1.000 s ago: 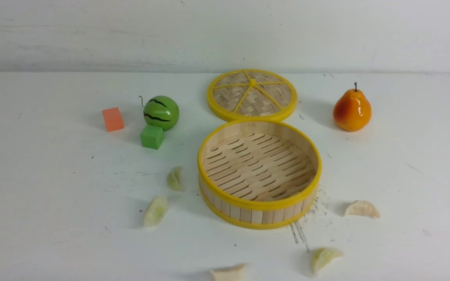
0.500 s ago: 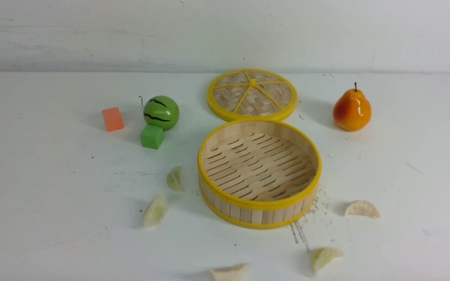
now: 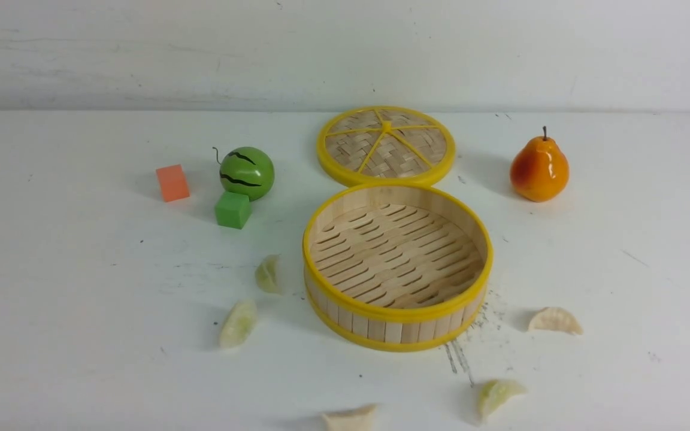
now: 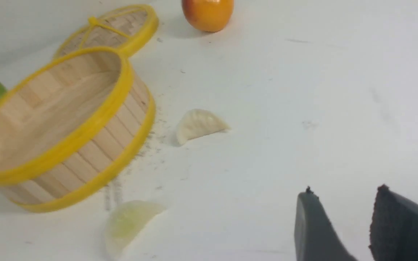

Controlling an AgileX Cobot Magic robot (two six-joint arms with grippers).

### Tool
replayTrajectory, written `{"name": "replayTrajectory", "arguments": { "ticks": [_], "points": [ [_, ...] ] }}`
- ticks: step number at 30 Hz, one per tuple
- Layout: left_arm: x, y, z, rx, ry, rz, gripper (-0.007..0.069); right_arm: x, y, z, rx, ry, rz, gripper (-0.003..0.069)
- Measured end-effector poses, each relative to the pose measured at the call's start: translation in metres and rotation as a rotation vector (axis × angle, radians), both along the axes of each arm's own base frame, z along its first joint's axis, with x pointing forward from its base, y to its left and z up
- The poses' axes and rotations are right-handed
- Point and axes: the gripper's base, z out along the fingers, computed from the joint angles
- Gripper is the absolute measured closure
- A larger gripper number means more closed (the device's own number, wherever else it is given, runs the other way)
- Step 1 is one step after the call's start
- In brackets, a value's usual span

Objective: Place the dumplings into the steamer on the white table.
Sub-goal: 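Reach for and grasp a dumpling on the table with the left gripper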

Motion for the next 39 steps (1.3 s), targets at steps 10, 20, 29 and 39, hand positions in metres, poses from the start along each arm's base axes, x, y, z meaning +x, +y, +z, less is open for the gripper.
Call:
{"name": "replayTrajectory", "arguments": {
  "ticks": [10,20,29,39],
  "points": [
    [0.001,-0.002,0.007,-0.203,-0.084,0.016,0.0387,0.0,0.015,0.008,0.545,-0.026,0.039,0.0419],
    [0.002,-0.007,0.02,-1.436,-0.179,0.104,0.0387,0.002,0.009,0.013,0.551,-0.1,-0.011,0.0419],
    [-0.007,-0.013,0.064,-1.081,-0.233,-0.045,0.0387,-0.006,0.013,0.072,0.262,-0.257,0.103,0.0461],
    [0.027,-0.022,0.157,-0.305,0.328,-0.16,0.0568,0.059,0.017,0.165,-0.205,-0.008,0.323,0.0678]
  ]
}}
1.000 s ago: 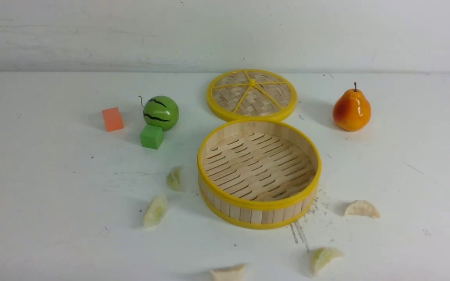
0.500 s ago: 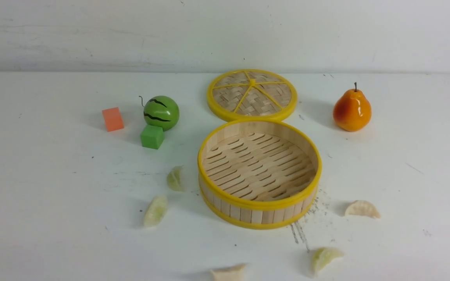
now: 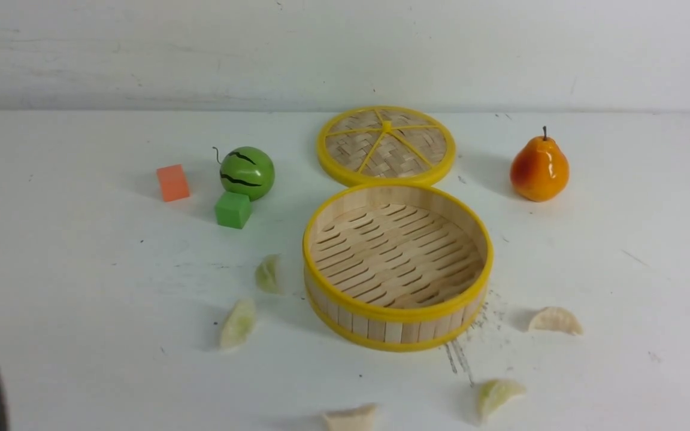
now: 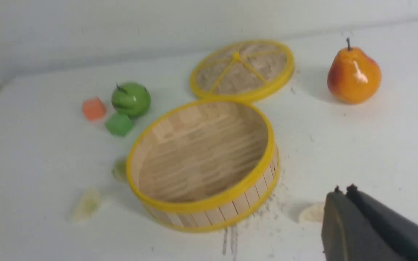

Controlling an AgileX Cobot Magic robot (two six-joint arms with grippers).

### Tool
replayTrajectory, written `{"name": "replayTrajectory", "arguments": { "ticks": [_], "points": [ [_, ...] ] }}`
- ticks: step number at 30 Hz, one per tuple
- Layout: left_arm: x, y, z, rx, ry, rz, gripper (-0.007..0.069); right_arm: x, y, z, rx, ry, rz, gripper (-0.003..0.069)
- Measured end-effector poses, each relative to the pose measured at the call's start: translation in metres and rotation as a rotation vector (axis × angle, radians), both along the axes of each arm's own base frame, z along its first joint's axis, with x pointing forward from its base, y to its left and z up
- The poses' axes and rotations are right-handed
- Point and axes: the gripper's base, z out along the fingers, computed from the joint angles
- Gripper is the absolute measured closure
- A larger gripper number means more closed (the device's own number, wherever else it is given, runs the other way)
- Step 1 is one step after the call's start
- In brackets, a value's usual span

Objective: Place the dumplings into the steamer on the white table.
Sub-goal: 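Reach for and grasp a dumpling on the table with the left gripper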

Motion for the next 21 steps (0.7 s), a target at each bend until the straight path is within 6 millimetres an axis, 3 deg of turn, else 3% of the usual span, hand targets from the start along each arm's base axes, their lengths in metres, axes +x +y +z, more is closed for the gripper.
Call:
{"name": "replayTrajectory", "arguments": {
  "ticks": [3,5,11,13,17,18,19,21],
  "points": [
    [0.03,0.003,0.008,0.12,0.204,-0.054,0.0634,0.026,0.007,0.01,-0.085,0.131,0.12,0.0678],
    [0.051,-0.002,0.009,0.17,0.293,-0.113,0.0638,0.041,0.016,0.007,-0.128,0.227,0.216,0.0678],
    [0.108,-0.035,0.003,0.273,0.421,-0.287,0.0606,0.056,0.046,-0.003,-0.231,0.386,0.451,0.0678],
    [0.138,-0.055,-0.007,0.298,0.478,-0.345,0.0515,0.054,0.055,-0.006,-0.254,0.421,0.518,0.0674],
    [0.185,-0.076,-0.022,0.276,0.549,-0.371,0.0323,0.052,0.055,-0.007,-0.271,0.432,0.528,0.0674],
    [0.187,-0.077,-0.023,0.273,0.553,-0.371,0.0312,0.052,0.055,-0.007,-0.271,0.432,0.529,0.0674],
    [0.207,-0.084,-0.031,0.265,0.576,-0.374,0.0214,0.052,0.054,-0.008,-0.282,0.438,0.53,0.0674],
    [0.232,-0.092,-0.041,0.265,0.598,-0.375,0.013,0.051,0.054,-0.008,-0.292,0.446,0.533,0.0674]
  ]
}}
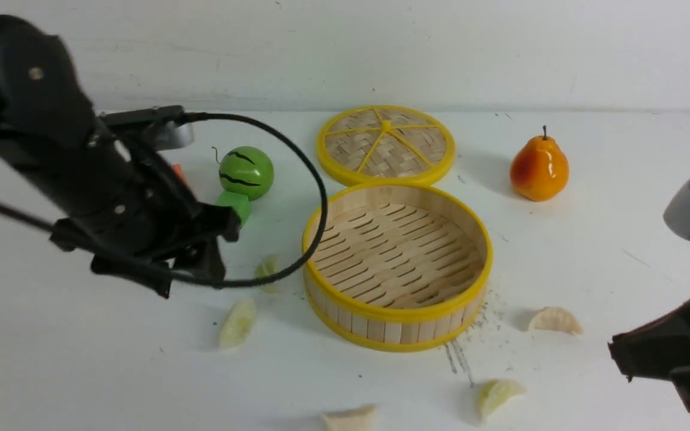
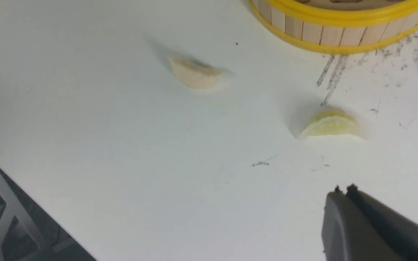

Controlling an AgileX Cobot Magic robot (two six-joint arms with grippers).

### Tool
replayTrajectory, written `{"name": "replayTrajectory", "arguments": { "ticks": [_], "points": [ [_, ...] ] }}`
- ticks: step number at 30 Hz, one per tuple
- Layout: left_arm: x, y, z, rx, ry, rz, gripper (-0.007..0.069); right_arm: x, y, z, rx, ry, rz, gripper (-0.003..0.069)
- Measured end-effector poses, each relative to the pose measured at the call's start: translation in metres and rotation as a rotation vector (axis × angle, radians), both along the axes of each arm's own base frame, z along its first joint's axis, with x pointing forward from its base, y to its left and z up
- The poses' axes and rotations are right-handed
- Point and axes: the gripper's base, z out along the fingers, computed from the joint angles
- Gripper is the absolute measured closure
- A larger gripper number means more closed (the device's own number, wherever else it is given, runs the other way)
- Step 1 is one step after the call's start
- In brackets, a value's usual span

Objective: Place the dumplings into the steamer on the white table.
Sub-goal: 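Reach for and grasp a dumpling on the table with the left gripper, then place the dumpling into the bamboo steamer basket with the left gripper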

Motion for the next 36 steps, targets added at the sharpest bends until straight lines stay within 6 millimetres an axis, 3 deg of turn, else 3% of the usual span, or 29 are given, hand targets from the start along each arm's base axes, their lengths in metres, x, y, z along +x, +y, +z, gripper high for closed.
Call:
{"name": "replayTrajectory", "arguments": {
  "ticks": [4,10,11,17,22,27,30,33,36],
  "points": [
    [0.042,-0.012,-0.021,0.013,0.017,0.0,0.0034,0.0,0.0,0.0,-0.006,0.005,0.003,0.0673],
    [0.085,-0.025,-0.056,0.034,0.035,0.0,0.0046,0.001,0.0,0.0,-0.006,-0.007,-0.003,0.067],
    [0.097,-0.028,-0.069,0.034,0.033,0.004,0.0061,0.001,-0.001,0.0,-0.006,-0.013,-0.006,0.0668],
    [0.115,-0.033,-0.101,0.036,0.029,0.014,0.0097,0.002,-0.001,0.0,-0.012,-0.016,-0.007,0.0663],
    [0.123,-0.035,-0.123,0.039,0.028,0.021,0.0199,0.002,-0.001,0.0,-0.012,-0.016,-0.007,0.0661],
    [0.123,-0.035,-0.123,0.04,0.035,0.02,0.0441,0.002,-0.001,0.0,-0.015,-0.018,-0.008,0.0661],
    [0.122,-0.036,-0.118,0.044,0.057,0.013,0.0433,0.002,-0.001,0.0,-0.016,-0.019,-0.008,0.0661],
    [0.121,-0.041,-0.086,0.016,0.052,-0.002,0.043,0.002,-0.001,0.0,-0.016,-0.019,-0.008,0.066],
    [0.117,-0.061,-0.032,-0.046,-0.06,-0.043,0.043,0.002,-0.001,0.0,-0.016,-0.017,-0.007,0.0659]
  ]
}}
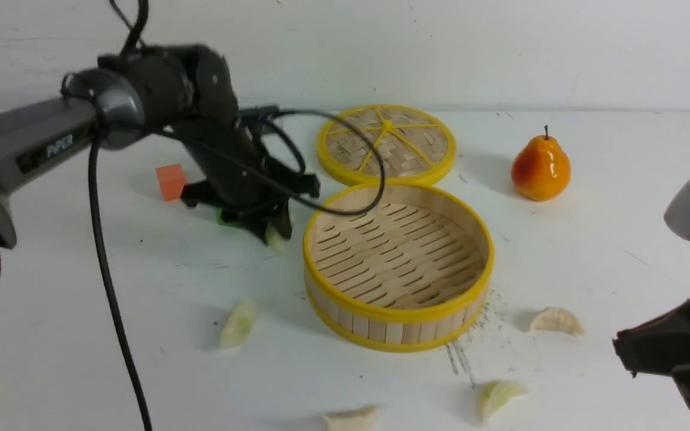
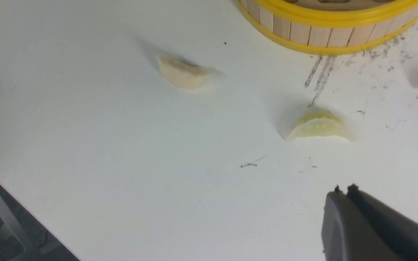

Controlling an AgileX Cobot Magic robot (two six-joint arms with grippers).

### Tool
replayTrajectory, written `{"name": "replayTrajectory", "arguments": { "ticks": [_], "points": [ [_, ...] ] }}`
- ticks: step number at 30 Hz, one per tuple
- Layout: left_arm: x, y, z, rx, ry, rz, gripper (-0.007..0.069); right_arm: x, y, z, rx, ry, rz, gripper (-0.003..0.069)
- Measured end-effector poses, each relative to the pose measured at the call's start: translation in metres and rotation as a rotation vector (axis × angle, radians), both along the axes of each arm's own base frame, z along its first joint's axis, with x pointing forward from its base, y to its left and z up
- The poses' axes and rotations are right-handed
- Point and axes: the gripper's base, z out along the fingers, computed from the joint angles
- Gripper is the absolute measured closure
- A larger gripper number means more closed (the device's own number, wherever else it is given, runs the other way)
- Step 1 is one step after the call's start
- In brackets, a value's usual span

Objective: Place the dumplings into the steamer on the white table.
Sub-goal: 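Place the dumpling into the bamboo steamer basket with the left gripper, then reach for and grasp a dumpling on the table with the left gripper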

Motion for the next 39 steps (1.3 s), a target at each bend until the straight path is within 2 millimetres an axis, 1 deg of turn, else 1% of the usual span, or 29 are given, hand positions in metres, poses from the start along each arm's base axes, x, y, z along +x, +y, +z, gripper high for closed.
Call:
{"name": "replayTrajectory", "arguments": {
  "ticks": [1,2,3,4,5,7,8,10,13,17,18,20,22,23,24,25,27,29,30,33,34,35,36,37,39],
  "points": [
    [-0.004,-0.012,0.013,-0.014,-0.034,-0.027,0.043,0.0,0.0,0.0,0.0,0.0,0.0,0.0659],
    [-0.009,-0.029,0.028,-0.034,-0.081,-0.066,0.043,0.0,0.0,0.0,0.0,-0.001,0.0,0.0658],
    [-0.013,-0.042,0.037,-0.05,-0.111,-0.089,0.043,0.0,0.0,0.0,0.001,-0.002,0.0,0.0657],
    [-0.017,-0.054,0.04,-0.062,-0.126,-0.109,0.043,-0.001,0.0,0.001,0.002,-0.007,0.0,0.0656],
    [-0.021,-0.073,0.041,-0.08,-0.144,-0.131,0.043,-0.004,-0.001,0.003,0.004,-0.016,0.001,0.0654],
    [-0.023,-0.101,0.031,-0.113,-0.161,-0.143,0.043,-0.01,-0.002,0.007,0.009,-0.036,0.004,0.0652],
    [-0.023,-0.108,0.026,-0.124,-0.167,-0.14,0.043,-0.012,-0.003,0.009,0.011,-0.043,0.005,0.0652],
    [-0.018,-0.126,0.002,-0.142,-0.169,-0.12,0.043,-0.02,-0.005,0.014,0.018,-0.069,0.01,0.065],
    [-0.009,-0.138,-0.031,-0.144,-0.168,-0.093,0.043,-0.031,-0.007,0.021,0.026,-0.107,0.012,0.0648],
    [-0.001,-0.142,-0.059,-0.123,-0.158,-0.085,0.043,-0.039,-0.01,0.025,0.022,-0.141,0.013,0.0645],
    [-0.001,-0.142,-0.062,-0.117,-0.157,-0.085,0.0424,-0.039,-0.01,0.026,0.021,-0.144,0.013,0.0643],
    [0.001,-0.142,-0.068,-0.098,-0.157,-0.089,0.0375,-0.04,-0.011,0.026,0.02,-0.147,0.013,0.0641],
    [0.001,-0.141,-0.069,-0.086,-0.158,-0.094,0.0286,-0.04,-0.011,0.026,0.018,-0.147,0.013,0.0638],
    [0.001,-0.141,-0.067,-0.08,-0.158,-0.096,0.0256,-0.04,-0.011,0.026,0.017,-0.147,0.013,0.0638],
    [-0.001,-0.14,-0.065,-0.07,-0.15,-0.1,0.0197,-0.04,-0.011,0.026,0.017,-0.147,0.013,0.0638],
    [-0.003,-0.138,-0.061,-0.055,-0.133,-0.105,0.0141,-0.04,-0.011,0.026,0.017,-0.147,0.013,0.0637],
    [-0.008,-0.134,-0.049,-0.031,-0.113,-0.115,0.0078,-0.04,-0.011,0.026,0.016,-0.147,0.013,0.0636],
    [-0.014,-0.129,-0.02,-0.015,-0.119,-0.13,0.0034,-0.04,-0.011,0.026,0.016,-0.147,0.013,0.0636],
    [-0.018,-0.125,-0.001,-0.007,-0.129,-0.142,0.002,-0.04,-0.011,0.026,0.016,-0.147,0.013,0.0634],
    [-0.036,-0.11,0.059,0.032,-0.183,-0.189,0.0014,-0.04,-0.011,0.026,0.017,-0.151,0.012,0.0629],
    [-0.041,-0.105,0.07,0.046,-0.186,-0.198,0.0018,-0.04,-0.011,0.026,0.018,-0.153,0.01,0.0628],
    [-0.048,-0.099,0.086,0.061,-0.207,-0.209,0.0026,-0.039,-0.011,0.026,0.019,-0.155,0.009,0.0627],
    [-0.051,-0.095,0.094,0.073,-0.222,-0.213,0.0033,-0.039,-0.011,0.026,0.019,-0.156,0.009,0.0627],
    [-0.056,-0.089,0.108,0.093,-0.253,-0.218,0.0049,-0.039,-0.011,0.027,0.021,-0.163,0.005,0.0627],
    [-0.064,-0.078,0.125,0.125,-0.291,-0.214,0.0074,-0.038,-0.011,0.028,0.026,-0.176,-0.001,0.0625]
  ]
}}
